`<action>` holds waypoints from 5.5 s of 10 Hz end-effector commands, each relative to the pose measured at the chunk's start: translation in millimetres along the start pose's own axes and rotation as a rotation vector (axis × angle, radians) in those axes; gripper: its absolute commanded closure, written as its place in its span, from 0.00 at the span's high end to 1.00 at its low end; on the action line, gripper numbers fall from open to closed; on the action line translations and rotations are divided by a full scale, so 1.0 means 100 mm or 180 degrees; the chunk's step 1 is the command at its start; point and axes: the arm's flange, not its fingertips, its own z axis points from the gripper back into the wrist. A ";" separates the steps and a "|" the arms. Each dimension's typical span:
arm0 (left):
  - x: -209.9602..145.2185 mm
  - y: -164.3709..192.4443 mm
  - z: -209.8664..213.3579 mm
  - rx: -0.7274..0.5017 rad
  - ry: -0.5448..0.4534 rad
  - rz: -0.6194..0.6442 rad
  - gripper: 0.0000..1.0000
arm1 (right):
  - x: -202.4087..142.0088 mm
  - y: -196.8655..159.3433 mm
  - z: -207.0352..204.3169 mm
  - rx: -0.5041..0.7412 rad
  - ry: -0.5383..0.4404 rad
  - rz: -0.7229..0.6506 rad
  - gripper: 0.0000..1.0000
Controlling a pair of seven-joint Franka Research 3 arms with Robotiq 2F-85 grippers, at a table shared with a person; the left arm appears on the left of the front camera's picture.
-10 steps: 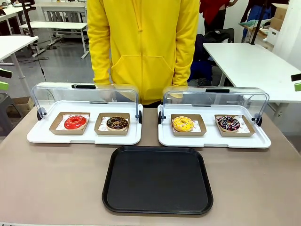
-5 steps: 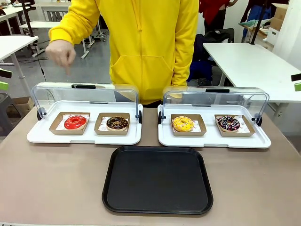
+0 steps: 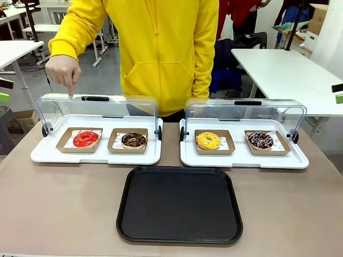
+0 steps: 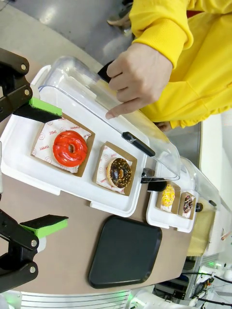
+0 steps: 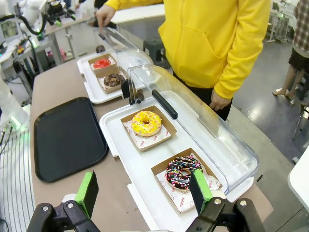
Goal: Move the first donut from the left to the tray.
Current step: Pick up the Paper togo box containing the Donut indicated by the person and place it on the Handle tray.
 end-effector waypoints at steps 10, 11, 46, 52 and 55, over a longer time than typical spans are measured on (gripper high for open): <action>0.16 -0.06 -0.05 -0.0106 0.0255 -0.0228 1.00 | 0.02 0.00 -0.01 0.0011 -0.0040 0.0021 1.00; 0.32 -0.17 -0.15 -0.0237 0.0632 -0.0470 1.00 | 0.02 0.00 -0.01 0.0011 -0.0040 0.0021 1.00; -0.62 0.27 -2.51 -0.0310 0.3052 -0.1600 1.00 | 0.02 0.00 -0.01 0.0011 -0.0040 0.0021 1.00; -0.62 0.25 -2.49 -0.0438 0.3100 -0.1545 0.14 | 0.02 0.00 -0.01 0.0011 -0.0040 0.0021 1.00; -0.65 0.25 -2.48 -0.0519 0.3148 -0.1506 0.00 | 0.02 0.00 -0.01 0.0011 -0.0040 0.0021 1.00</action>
